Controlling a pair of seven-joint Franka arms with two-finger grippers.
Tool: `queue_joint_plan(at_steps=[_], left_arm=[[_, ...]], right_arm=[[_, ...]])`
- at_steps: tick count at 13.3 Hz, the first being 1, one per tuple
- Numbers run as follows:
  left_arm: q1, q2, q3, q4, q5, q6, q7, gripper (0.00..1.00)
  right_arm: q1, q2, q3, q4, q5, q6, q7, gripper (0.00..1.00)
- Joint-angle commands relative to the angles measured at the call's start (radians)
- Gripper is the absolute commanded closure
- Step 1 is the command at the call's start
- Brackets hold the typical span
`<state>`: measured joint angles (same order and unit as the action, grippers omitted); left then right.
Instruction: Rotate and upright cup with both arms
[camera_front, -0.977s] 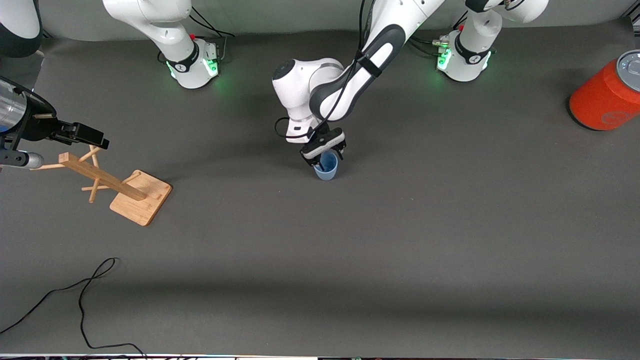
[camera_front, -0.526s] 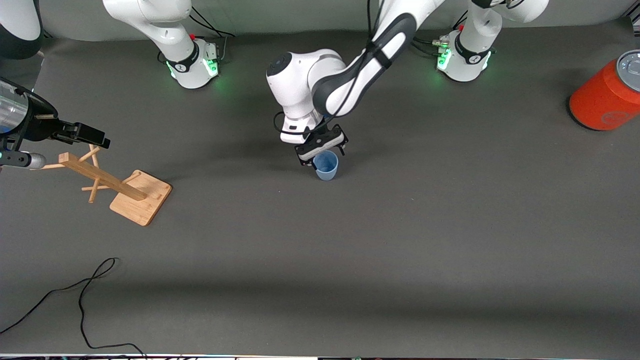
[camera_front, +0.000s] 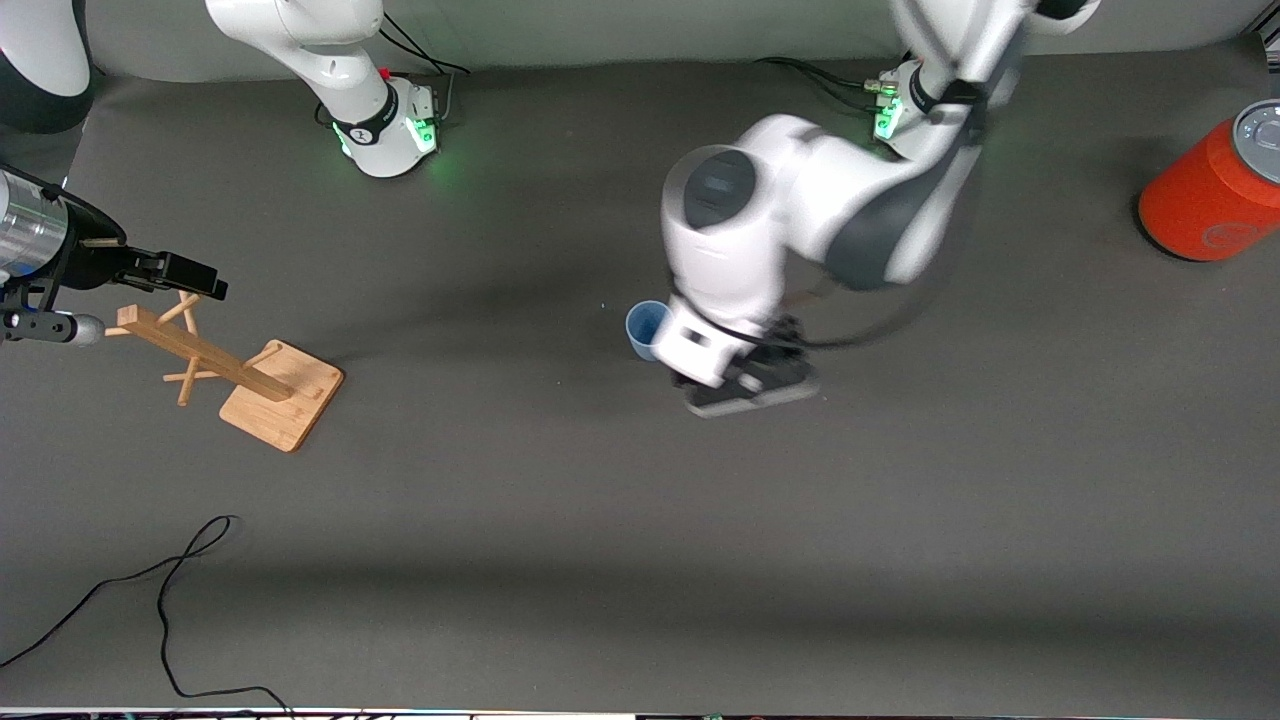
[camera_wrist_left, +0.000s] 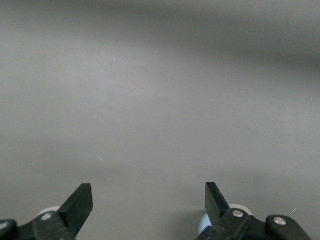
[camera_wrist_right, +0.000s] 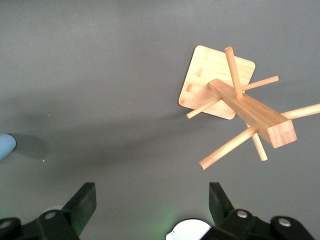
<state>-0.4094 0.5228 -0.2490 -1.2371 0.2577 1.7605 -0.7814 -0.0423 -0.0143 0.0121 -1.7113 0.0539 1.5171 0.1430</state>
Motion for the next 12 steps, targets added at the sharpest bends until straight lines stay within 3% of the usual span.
queue_joint_plan(at_steps=[1, 4, 6, 8, 10, 12], left_arm=[[0.173, -0.096, -0.01, -0.013, -0.08, -0.105, 0.361, 0.0], [0.32, -0.161, -0.009, -0.019, -0.081, -0.209, 0.552, 0.0], [0.421, -0.228, -0.009, -0.082, -0.124, -0.217, 0.645, 0.0], [0.524, -0.363, -0.007, -0.274, -0.196, -0.137, 0.656, 0.0], [0.558, -0.51, -0.004, -0.488, -0.213, -0.026, 0.686, 0.0], [0.558, -0.591, 0.02, -0.571, -0.242, -0.013, 0.686, 0.0]], right_arm=[[-0.002, -0.006, 0.008, 0.027, 0.007, -0.032, -0.003, 0.0], [-0.005, -0.027, 0.003, 0.027, 0.003, -0.035, -0.008, 0.0], [0.004, -0.03, 0.006, 0.019, -0.022, -0.022, -0.006, 0.0], [0.007, -0.045, 0.008, 0.006, -0.022, -0.009, -0.006, 0.0], [0.028, -0.058, 0.002, 0.001, -0.022, 0.001, -0.006, 0.0], [0.064, -0.055, -0.032, 0.007, -0.02, 0.015, -0.019, 0.0]])
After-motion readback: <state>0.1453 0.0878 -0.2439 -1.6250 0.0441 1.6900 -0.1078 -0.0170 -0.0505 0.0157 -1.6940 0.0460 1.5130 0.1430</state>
